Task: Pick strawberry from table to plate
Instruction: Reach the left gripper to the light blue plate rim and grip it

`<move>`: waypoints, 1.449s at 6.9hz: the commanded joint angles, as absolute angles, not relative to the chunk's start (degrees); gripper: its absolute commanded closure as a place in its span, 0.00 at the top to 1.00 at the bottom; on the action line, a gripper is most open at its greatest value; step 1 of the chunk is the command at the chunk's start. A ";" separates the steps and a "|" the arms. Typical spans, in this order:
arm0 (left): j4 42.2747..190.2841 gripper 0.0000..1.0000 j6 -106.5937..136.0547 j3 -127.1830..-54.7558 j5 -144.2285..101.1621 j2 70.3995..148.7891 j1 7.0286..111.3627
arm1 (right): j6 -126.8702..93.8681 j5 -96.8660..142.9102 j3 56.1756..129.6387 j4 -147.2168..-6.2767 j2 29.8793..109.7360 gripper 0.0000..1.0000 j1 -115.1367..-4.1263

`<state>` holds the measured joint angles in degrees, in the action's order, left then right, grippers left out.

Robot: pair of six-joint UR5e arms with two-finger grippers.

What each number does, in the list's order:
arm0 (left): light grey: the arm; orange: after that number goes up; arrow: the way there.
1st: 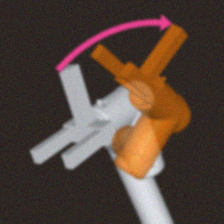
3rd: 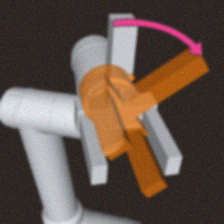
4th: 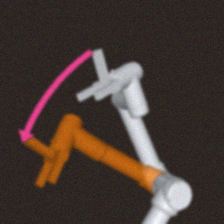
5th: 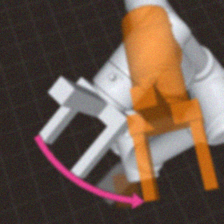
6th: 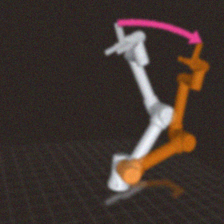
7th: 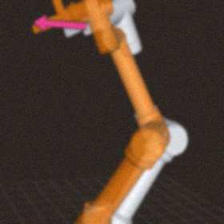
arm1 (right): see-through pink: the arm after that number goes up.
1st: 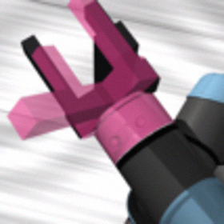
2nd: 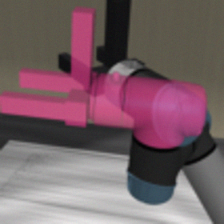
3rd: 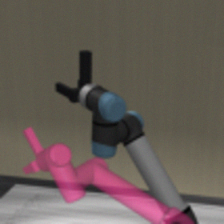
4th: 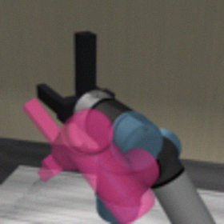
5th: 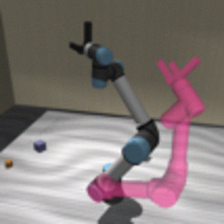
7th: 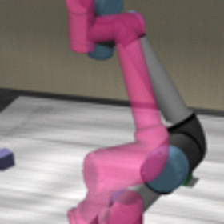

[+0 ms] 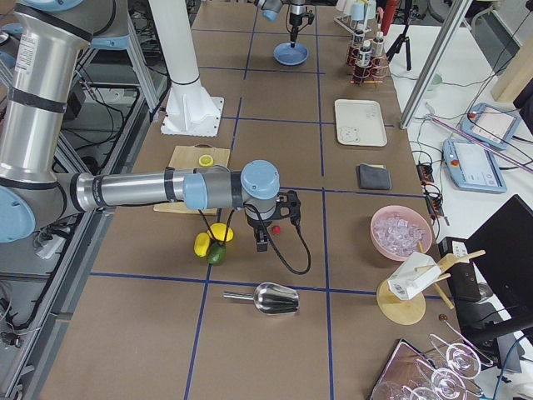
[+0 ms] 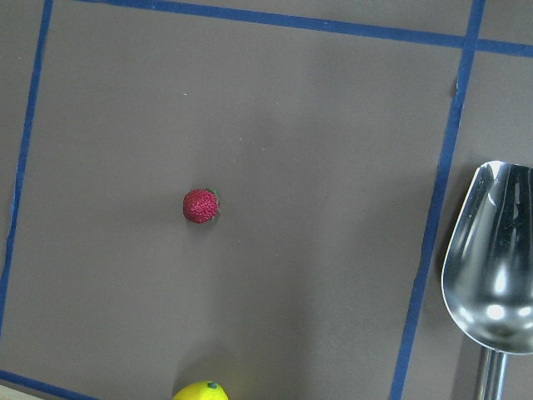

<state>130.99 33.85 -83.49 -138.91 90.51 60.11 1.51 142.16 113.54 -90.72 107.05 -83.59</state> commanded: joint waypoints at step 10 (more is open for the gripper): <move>133.14 0.00 87.19 -89.74 -118.74 117.77 28.92 | 1.41 142.73 113.64 -90.35 107.05 1.00 -83.58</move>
<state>132.26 87.26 -91.02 -120.34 117.32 29.74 1.41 142.41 113.64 -90.42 107.05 -83.58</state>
